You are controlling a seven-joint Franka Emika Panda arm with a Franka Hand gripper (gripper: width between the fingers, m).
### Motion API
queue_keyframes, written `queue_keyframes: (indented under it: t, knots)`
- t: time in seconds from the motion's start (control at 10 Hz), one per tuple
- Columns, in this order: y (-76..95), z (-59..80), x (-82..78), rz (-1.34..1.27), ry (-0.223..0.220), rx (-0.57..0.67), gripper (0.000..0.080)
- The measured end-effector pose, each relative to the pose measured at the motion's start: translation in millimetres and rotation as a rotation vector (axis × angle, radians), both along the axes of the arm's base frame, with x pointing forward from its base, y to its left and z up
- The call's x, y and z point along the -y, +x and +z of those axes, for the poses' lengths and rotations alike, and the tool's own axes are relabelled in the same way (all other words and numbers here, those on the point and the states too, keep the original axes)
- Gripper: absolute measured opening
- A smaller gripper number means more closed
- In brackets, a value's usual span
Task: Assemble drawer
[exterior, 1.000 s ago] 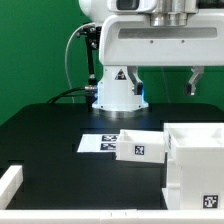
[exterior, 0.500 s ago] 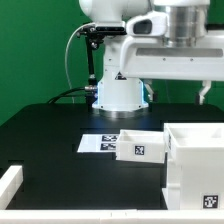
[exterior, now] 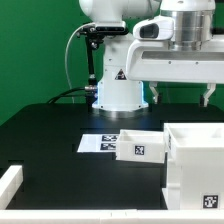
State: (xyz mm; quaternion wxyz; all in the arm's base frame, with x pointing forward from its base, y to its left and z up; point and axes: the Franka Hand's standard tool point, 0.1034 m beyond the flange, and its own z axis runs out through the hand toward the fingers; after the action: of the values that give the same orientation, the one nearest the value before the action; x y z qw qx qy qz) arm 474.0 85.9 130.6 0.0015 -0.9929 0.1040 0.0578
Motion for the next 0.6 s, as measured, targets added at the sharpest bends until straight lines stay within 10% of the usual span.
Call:
queue_keyframes:
  t: [0.6]
  knots:
    - [-16.7,-14.7,-0.2,0.009,-0.004,0.012,0.0649]
